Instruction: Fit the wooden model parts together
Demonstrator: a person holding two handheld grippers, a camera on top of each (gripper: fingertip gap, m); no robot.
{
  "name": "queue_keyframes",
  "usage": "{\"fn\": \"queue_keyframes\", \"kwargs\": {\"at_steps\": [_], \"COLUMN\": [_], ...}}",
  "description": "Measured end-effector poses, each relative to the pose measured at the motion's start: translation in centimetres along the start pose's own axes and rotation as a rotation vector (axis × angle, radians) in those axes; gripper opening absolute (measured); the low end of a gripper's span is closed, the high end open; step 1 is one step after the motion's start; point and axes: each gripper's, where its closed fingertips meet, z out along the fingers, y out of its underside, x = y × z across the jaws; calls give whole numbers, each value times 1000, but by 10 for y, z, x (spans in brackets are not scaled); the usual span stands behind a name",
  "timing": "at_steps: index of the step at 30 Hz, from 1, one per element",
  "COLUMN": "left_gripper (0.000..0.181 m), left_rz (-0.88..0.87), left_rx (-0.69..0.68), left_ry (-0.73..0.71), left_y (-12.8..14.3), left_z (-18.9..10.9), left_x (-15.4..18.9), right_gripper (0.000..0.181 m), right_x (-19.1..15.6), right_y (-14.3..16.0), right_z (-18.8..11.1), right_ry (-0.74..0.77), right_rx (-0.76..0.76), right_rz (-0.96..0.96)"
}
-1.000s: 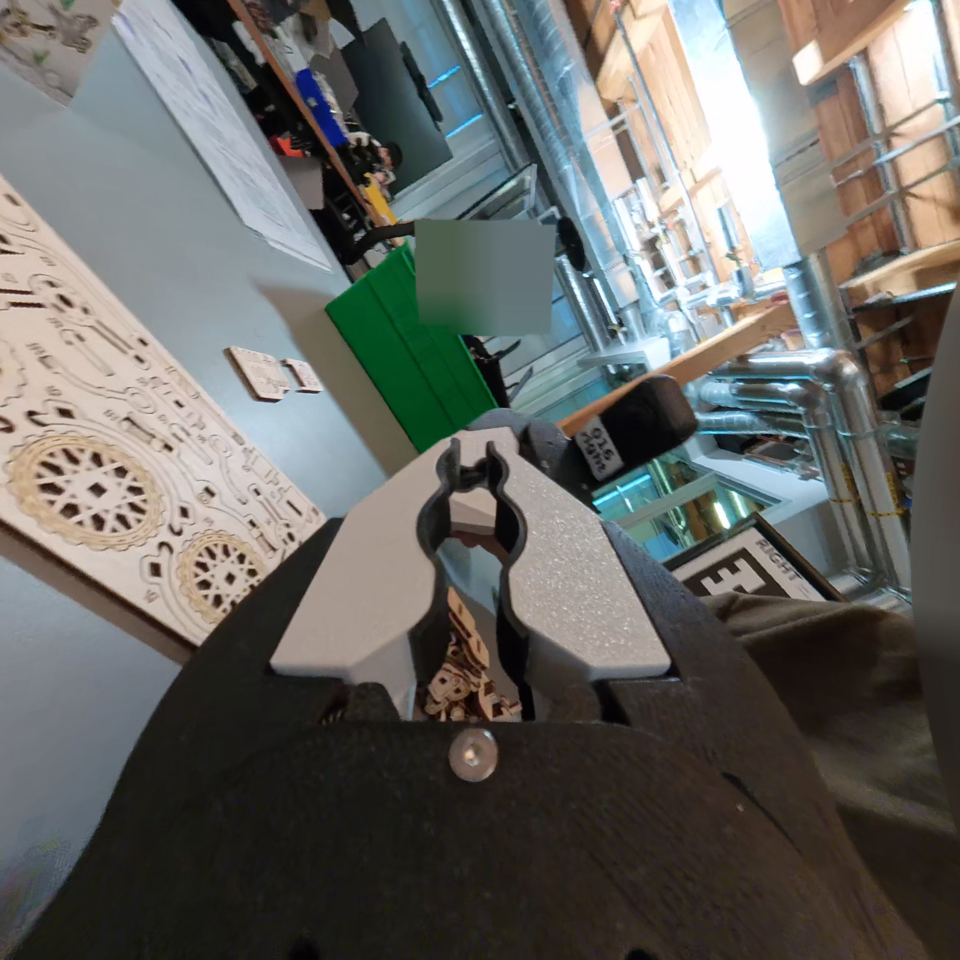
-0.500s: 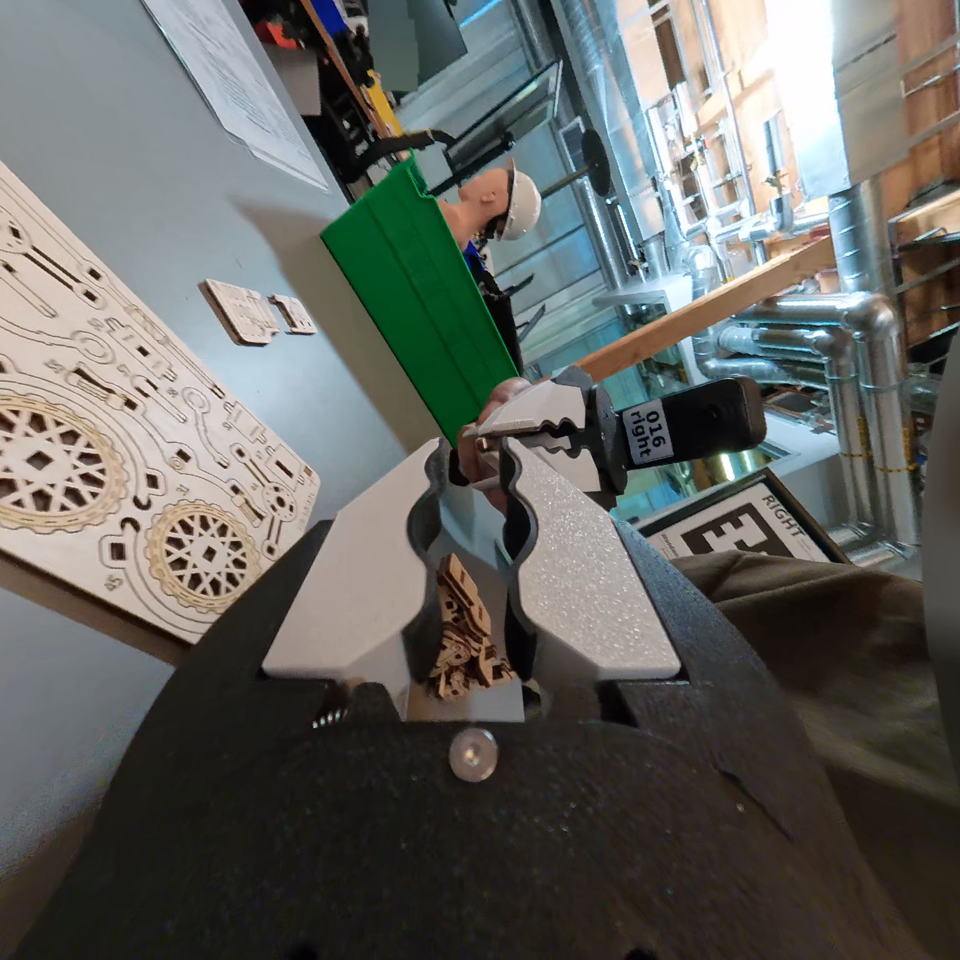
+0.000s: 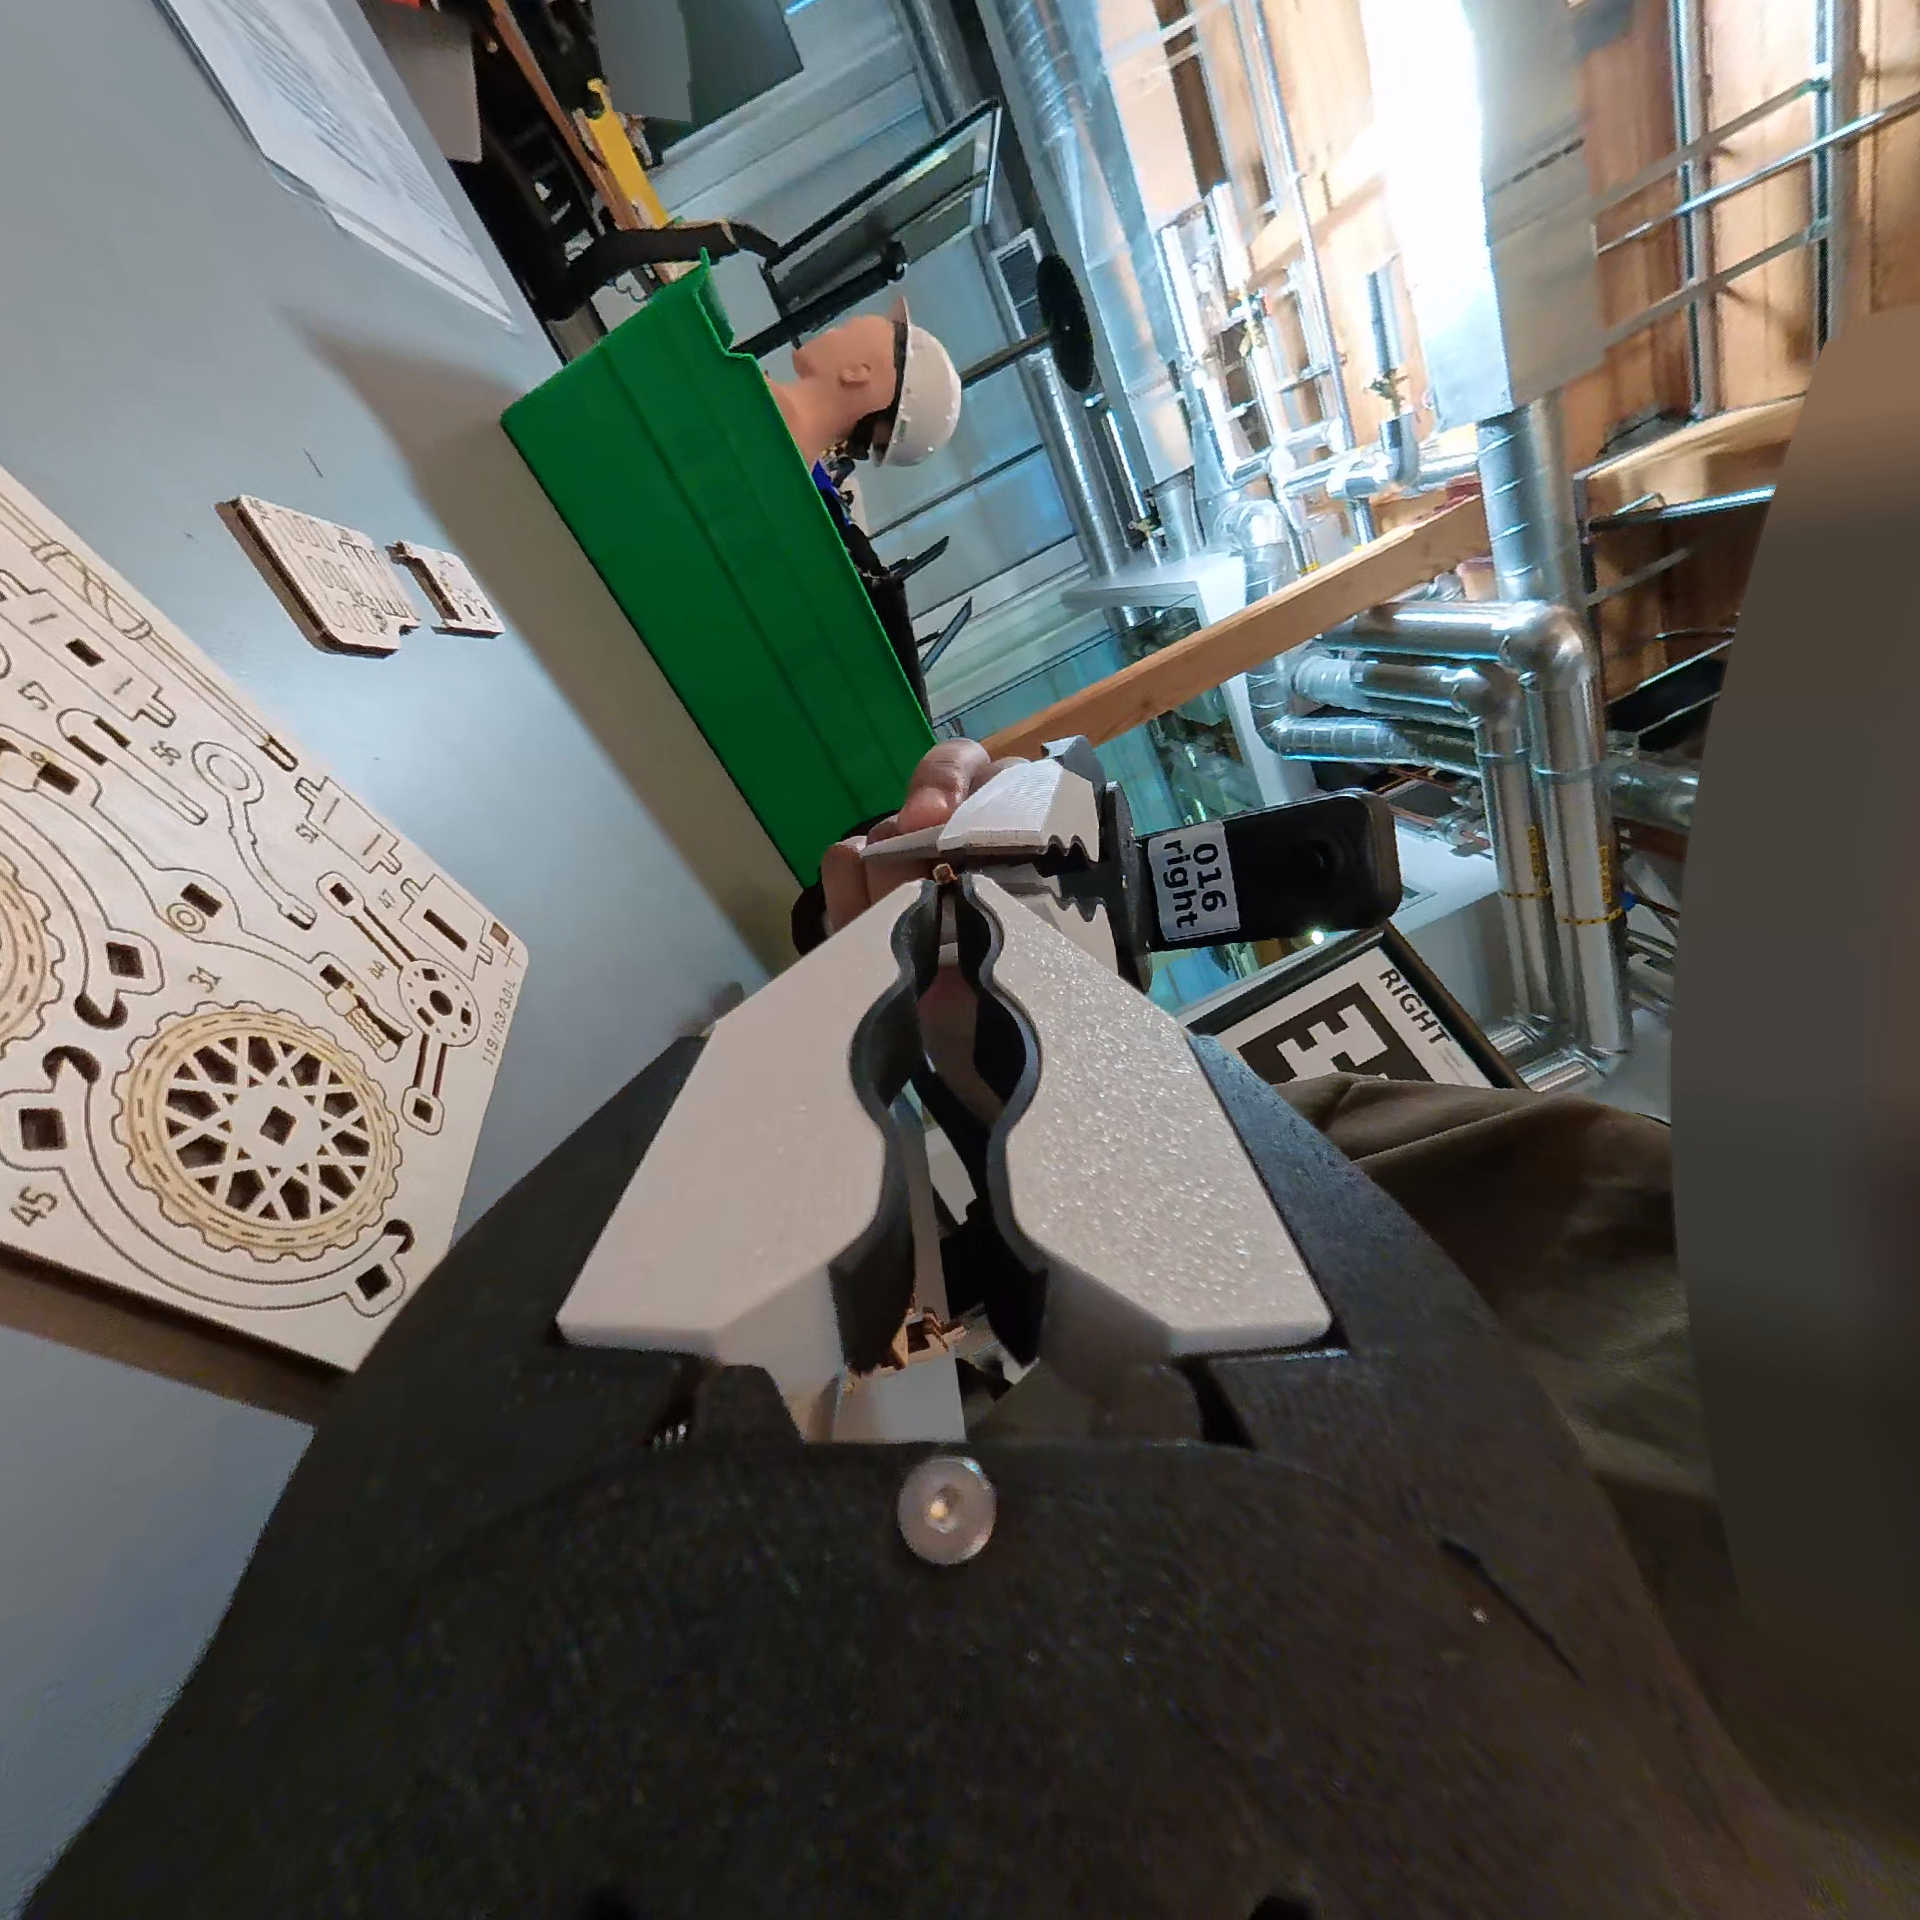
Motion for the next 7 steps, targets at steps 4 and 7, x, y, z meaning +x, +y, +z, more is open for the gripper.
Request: {"fn": "queue_keyframes", "kwargs": {"at_steps": [4, 7], "left_gripper": [0, 0], "left_rz": [-16, -41], "left_rx": [4, -6], "left_ry": [33, 82], "left_y": [0, 1], "left_z": [-1, 0], "left_x": [4, 9], "right_gripper": [5, 6], "right_x": [-2, -5], "right_y": [-2, -5], "right_z": [-2, -3], "right_ry": [-22, -50], "right_rx": [20, 40], "right_rz": [9, 36]}}
